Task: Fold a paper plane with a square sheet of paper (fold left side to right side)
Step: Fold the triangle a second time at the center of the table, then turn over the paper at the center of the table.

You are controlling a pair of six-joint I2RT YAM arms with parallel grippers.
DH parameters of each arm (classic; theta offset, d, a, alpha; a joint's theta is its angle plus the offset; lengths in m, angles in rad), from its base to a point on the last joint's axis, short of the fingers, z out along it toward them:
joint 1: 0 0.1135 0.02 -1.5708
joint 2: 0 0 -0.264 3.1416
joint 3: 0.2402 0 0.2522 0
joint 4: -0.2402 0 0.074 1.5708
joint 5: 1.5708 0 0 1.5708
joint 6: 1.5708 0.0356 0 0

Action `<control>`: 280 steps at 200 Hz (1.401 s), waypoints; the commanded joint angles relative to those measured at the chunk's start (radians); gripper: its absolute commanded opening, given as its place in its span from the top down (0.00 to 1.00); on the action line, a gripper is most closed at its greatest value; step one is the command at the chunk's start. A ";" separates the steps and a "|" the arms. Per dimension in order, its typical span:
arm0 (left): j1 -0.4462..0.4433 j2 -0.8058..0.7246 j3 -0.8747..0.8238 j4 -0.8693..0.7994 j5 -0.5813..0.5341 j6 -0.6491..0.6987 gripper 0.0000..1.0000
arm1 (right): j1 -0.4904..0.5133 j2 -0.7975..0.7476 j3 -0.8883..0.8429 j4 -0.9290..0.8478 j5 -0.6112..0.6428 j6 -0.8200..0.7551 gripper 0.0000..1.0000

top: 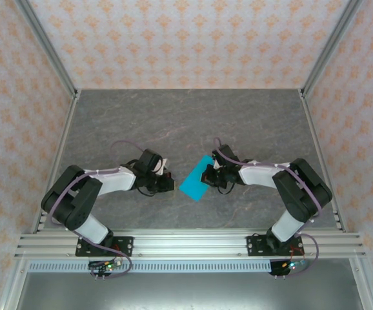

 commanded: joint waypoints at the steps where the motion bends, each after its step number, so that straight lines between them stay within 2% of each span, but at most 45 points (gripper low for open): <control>1: 0.026 -0.068 -0.029 -0.132 -0.111 0.032 1.00 | -0.008 -0.008 0.006 -0.027 0.042 -0.009 1.00; 17: 0.027 -0.122 -0.023 -0.125 -0.108 0.066 0.96 | -0.007 -0.039 0.004 0.011 0.026 0.000 0.99; 40: 0.026 -0.173 -0.003 -0.105 -0.095 0.083 0.84 | -0.008 -0.118 0.012 0.006 0.061 -0.022 0.96; 59: 0.027 -0.171 0.026 -0.075 -0.054 0.096 0.75 | -0.008 -0.220 0.017 -0.079 0.160 -0.068 0.80; 94: 0.021 -0.086 0.073 0.001 0.015 0.087 0.63 | -0.008 -0.415 -0.009 -0.218 0.334 -0.135 0.61; 114: -0.003 -0.009 0.119 0.042 0.054 0.085 0.60 | -0.007 -0.496 -0.036 -0.234 0.348 -0.150 0.53; 134: -0.047 0.080 0.196 0.035 0.061 0.104 0.57 | -0.008 -0.528 -0.049 -0.234 0.328 -0.155 0.50; 186: -0.075 0.224 0.322 0.032 0.032 0.119 0.55 | -0.008 -0.533 -0.065 -0.222 0.294 -0.153 0.49; 240: -0.077 0.290 0.374 0.025 0.066 0.133 0.55 | -0.007 -0.533 -0.074 -0.213 0.284 -0.152 0.49; 258: -0.077 0.290 0.376 0.043 0.082 0.127 0.59 | -0.008 -0.532 -0.081 -0.209 0.287 -0.151 0.49; 280: -0.077 0.289 0.374 0.044 0.070 0.123 0.69 | -0.007 -0.530 -0.086 -0.205 0.286 -0.148 0.49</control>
